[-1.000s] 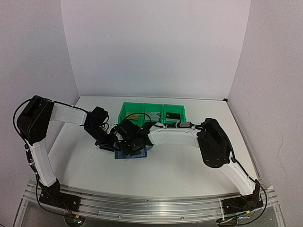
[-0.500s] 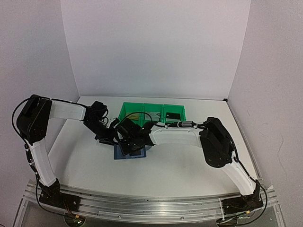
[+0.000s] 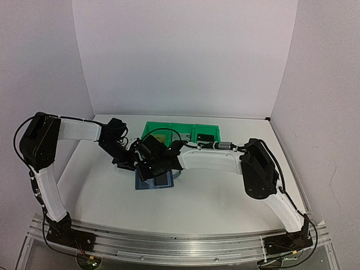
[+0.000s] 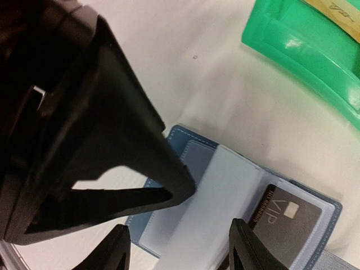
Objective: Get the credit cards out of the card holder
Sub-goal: Remove the credit card from the card holder.
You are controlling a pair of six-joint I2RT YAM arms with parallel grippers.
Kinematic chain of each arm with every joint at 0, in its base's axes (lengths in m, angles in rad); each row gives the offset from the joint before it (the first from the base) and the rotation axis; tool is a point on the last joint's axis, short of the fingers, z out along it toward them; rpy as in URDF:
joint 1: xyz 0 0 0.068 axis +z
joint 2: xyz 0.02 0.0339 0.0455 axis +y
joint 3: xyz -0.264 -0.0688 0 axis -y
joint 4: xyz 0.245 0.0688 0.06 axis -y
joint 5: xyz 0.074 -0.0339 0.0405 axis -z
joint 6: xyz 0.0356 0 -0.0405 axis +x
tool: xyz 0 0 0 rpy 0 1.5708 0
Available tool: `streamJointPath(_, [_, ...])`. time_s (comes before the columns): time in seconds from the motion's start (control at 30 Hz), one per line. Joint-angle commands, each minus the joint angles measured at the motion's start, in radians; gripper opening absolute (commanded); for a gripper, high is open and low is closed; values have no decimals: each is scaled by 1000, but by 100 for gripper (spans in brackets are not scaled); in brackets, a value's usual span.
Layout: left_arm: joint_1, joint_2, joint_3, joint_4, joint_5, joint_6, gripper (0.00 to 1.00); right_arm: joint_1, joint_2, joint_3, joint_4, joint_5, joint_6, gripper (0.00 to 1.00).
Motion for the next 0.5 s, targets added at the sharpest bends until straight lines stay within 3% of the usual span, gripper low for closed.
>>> streamJointPath(0.0, [57,-15,92,-21,-22,23,50,5,55,92,34,-107,-7,56])
streamJointPath(0.23, [122,-25,236,-71,-39,63,54,5,58,84,87,-229,-13,57])
streamJointPath(0.47, [109,-26,306,-91,112,-9,70,-48,-109,-72,167,-219,-12,62])
